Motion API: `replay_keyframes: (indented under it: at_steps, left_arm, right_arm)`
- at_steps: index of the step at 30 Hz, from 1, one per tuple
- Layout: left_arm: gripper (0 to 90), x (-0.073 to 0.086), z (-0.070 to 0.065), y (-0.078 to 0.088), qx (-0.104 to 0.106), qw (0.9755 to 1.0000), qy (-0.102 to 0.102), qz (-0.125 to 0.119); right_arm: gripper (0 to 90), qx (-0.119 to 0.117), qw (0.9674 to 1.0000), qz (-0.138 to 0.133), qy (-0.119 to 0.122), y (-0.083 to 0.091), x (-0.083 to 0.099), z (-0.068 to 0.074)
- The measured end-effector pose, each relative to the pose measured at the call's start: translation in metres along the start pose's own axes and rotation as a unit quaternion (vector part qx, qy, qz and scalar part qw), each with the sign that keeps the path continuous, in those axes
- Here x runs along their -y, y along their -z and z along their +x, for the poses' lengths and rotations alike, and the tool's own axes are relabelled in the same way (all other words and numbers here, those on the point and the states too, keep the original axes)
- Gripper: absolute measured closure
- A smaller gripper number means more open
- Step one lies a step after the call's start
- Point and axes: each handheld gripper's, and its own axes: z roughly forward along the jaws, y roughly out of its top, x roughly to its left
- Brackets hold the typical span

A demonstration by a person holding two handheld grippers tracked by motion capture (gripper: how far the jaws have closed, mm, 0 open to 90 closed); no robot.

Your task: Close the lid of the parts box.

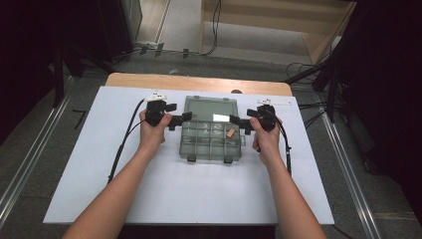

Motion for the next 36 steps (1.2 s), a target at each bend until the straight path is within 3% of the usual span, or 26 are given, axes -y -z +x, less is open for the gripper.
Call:
replay_keyframes:
  at_steps: [4, 8, 11, 20, 25, 36]
  left_arm:
    - [15.3, -0.002, 0.005, -0.005, -0.003, 0.9997, 0.024, 0.001]
    - [22.9, -0.003, 0.009, -0.010, -0.022, 0.9993, 0.030, 0.001]
    - [28.8, -0.003, 0.013, -0.015, -0.029, 0.9986, 0.041, 0.014]
    - [39.6, 0.000, 0.021, -0.024, -0.031, 0.9966, 0.070, 0.031]
    - [47.0, 0.002, 0.022, -0.029, -0.034, 0.9954, 0.080, 0.042]
    - [47.2, 0.007, 0.023, -0.044, -0.044, 0.9917, 0.103, 0.064]
  right_arm:
    - [0.0, -0.001, 0.9998, 0.007, -0.021, -0.006, -0.003, -0.004]
    - [12.1, 0.012, 0.9988, 0.027, -0.039, -0.013, -0.005, -0.005]
    - [15.0, 0.016, 0.9980, 0.042, -0.045, -0.018, -0.005, -0.007]
    - [29.5, 0.036, 0.9950, 0.055, -0.075, -0.030, -0.002, -0.017]
    - [38.0, 0.058, 0.9925, 0.067, -0.085, -0.036, -0.001, -0.021]
    - [45.5, 0.061, 0.9906, 0.078, -0.094, -0.041, 0.002, -0.028]
